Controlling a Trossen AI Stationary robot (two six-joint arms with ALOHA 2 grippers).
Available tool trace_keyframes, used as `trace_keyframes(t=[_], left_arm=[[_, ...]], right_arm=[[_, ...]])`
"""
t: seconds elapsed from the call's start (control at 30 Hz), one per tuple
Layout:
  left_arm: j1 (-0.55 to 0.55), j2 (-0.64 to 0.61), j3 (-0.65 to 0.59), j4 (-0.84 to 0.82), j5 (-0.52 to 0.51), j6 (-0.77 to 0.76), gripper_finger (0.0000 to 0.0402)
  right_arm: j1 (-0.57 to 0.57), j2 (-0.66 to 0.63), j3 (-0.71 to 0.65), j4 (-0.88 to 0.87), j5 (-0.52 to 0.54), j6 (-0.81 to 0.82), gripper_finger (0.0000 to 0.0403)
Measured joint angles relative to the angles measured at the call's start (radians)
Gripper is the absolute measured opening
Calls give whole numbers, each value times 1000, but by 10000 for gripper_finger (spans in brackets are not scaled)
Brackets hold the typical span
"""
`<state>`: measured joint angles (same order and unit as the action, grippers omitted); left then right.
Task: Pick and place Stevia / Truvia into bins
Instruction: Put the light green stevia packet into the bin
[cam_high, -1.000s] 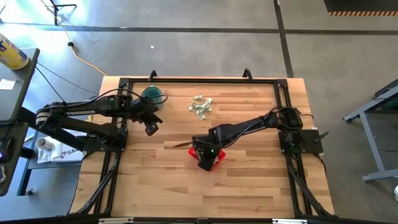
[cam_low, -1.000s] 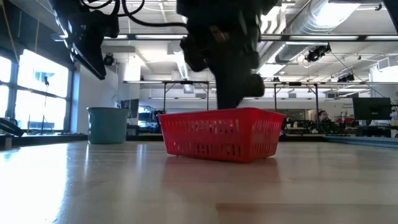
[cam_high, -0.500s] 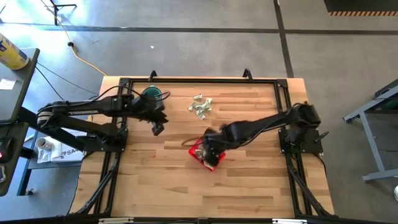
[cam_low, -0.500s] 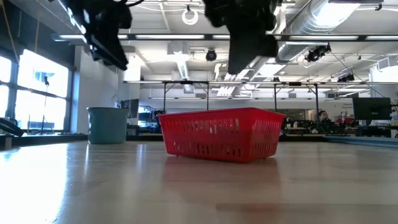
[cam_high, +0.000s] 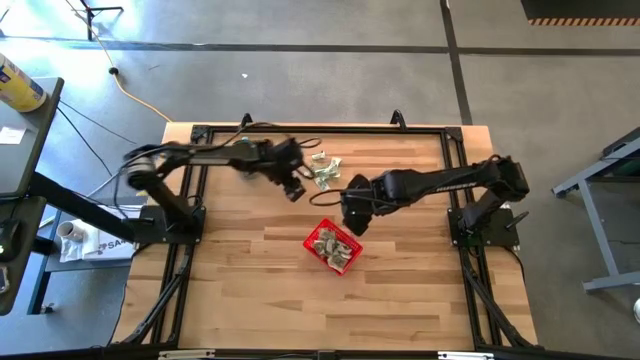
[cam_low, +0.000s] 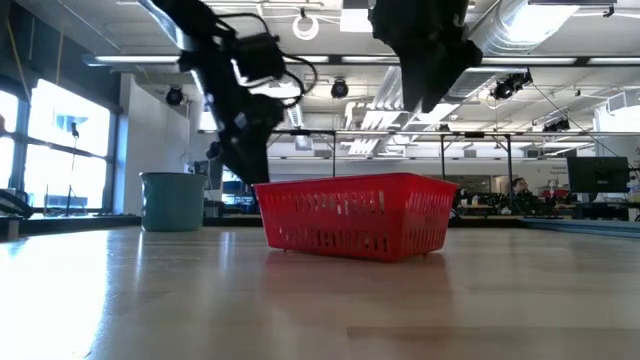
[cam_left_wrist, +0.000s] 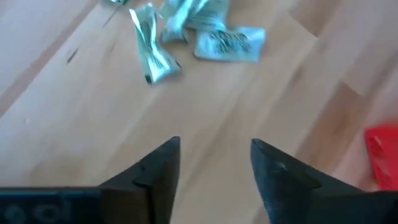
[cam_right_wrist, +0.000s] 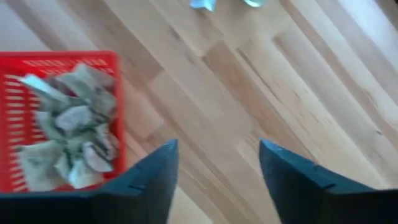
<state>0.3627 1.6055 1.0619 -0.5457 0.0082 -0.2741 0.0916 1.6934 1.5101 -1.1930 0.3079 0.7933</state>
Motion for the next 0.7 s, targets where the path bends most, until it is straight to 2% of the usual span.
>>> trace_keyframes(t=[0.13, 0.33, 0.6, 0.7], left_arm=[[31, 136, 158, -89, 4, 12, 261], [73, 273, 304, -134, -19, 38, 260], [105, 365, 322, -121, -25, 68, 229], [123, 396, 322, -107, 16, 67, 224]], right_arm=[[-14, 0, 0, -43, 24, 3, 252], [-34, 1, 0, -63, 35, -26, 258], [-35, 1, 0, -70, 64, -42, 255], [-39, 1, 0, -71, 68, -51, 255]])
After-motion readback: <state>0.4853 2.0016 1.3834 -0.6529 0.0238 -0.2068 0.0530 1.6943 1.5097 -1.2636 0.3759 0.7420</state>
